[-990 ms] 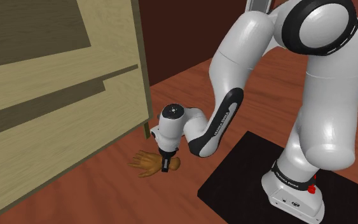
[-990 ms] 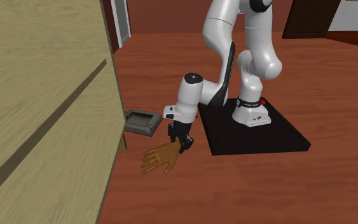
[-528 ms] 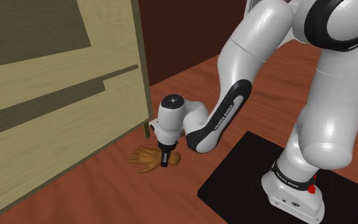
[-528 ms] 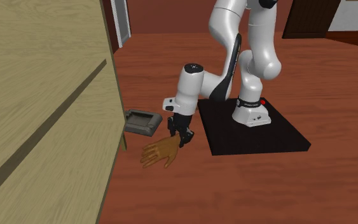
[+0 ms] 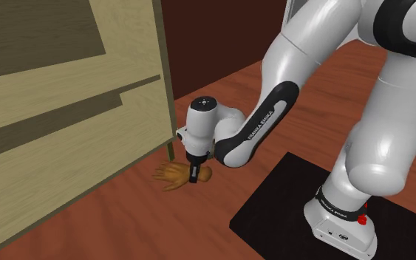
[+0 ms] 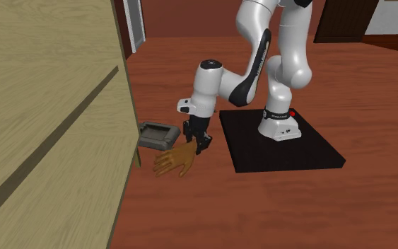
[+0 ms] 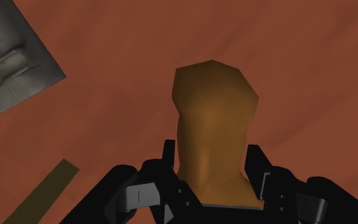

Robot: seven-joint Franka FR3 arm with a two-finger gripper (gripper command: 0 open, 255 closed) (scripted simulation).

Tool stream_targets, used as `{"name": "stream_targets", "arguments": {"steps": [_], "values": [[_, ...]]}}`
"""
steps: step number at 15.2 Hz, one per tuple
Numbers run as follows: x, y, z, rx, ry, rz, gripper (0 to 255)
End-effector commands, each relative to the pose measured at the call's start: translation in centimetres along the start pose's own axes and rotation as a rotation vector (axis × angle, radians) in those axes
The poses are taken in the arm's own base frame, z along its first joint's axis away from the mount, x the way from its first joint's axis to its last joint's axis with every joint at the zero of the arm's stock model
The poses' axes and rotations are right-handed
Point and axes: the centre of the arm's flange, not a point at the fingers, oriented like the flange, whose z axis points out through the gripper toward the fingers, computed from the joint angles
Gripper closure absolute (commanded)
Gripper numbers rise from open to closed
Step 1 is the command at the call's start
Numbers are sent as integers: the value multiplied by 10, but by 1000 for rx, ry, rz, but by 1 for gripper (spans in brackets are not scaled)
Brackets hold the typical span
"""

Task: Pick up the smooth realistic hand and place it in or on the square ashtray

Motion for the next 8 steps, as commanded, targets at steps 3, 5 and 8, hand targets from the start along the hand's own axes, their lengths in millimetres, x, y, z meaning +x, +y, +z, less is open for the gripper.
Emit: {"name": "stream_targets", "arguments": {"steps": [3,5,8], "values": [[-9,51,1,0,1,-3,255],[-15,77,2,0,1,-3,255],[-23,116,3,0,1,-3,255]]}}
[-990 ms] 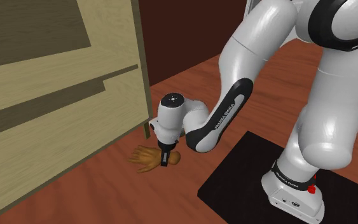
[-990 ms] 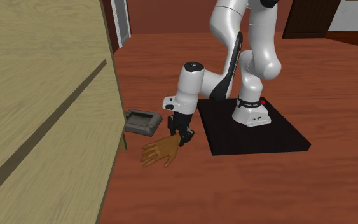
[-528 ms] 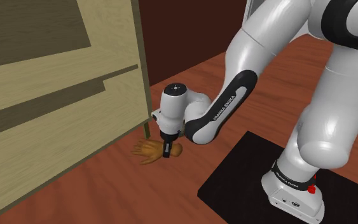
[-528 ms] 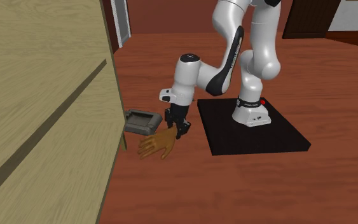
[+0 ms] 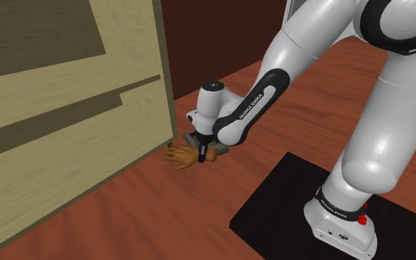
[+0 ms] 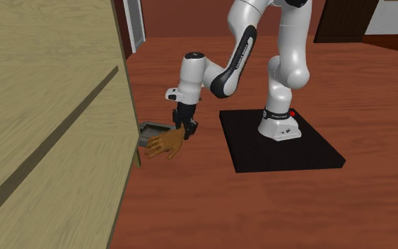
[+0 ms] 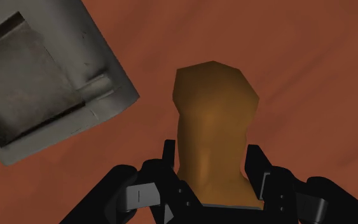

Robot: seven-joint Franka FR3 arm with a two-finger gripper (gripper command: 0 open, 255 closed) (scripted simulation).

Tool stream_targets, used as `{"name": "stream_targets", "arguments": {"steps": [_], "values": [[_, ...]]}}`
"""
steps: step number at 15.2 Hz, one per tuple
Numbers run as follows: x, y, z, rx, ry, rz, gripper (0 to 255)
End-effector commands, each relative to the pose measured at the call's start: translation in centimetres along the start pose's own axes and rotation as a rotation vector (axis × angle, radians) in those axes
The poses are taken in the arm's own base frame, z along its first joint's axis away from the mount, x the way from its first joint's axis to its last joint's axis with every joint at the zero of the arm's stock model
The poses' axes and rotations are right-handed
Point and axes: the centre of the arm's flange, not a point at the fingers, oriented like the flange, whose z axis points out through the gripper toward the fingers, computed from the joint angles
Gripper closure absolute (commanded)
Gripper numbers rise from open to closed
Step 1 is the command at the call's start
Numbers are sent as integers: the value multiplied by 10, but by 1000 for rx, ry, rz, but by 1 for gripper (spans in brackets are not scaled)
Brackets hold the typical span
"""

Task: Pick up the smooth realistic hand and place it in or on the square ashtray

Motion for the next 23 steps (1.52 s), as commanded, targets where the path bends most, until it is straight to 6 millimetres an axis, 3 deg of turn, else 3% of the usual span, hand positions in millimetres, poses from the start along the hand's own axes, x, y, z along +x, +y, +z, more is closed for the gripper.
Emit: {"name": "stream_targets", "arguments": {"steps": [1,17,18,23], "values": [[-5,28,1,0,1,-2,255],[-48,235,7,0,1,-2,255],[-52,255,8,0,1,-2,255],[-56,252,34,0,1,-2,255]]}}
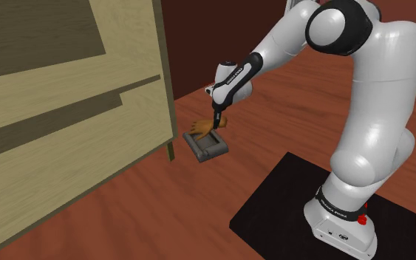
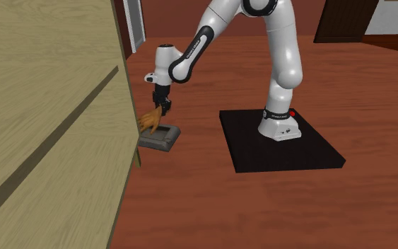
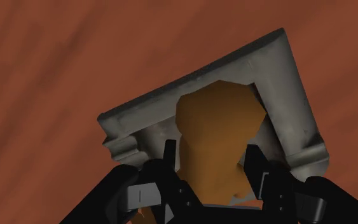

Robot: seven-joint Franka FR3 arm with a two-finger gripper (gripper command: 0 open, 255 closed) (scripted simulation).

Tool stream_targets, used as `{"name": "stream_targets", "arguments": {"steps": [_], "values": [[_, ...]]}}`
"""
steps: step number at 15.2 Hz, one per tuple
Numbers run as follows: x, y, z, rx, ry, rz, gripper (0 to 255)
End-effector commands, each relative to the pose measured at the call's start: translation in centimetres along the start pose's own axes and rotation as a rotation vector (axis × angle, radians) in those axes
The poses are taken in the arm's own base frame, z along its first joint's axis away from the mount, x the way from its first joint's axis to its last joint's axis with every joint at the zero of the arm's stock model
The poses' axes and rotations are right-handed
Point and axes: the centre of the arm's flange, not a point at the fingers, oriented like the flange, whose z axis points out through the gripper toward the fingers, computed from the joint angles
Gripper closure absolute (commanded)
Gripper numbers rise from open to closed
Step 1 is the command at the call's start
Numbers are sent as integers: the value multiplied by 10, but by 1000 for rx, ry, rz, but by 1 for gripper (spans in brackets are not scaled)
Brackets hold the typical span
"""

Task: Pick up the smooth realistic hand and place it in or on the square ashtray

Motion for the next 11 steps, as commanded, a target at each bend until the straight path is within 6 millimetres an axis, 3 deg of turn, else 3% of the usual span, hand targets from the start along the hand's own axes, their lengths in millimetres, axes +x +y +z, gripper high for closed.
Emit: {"name": "stream_targets", "arguments": {"steps": [1,11], "values": [[-1,-1,10,0,0,-1,255],[-9,-6,62,0,0,-1,255]]}}
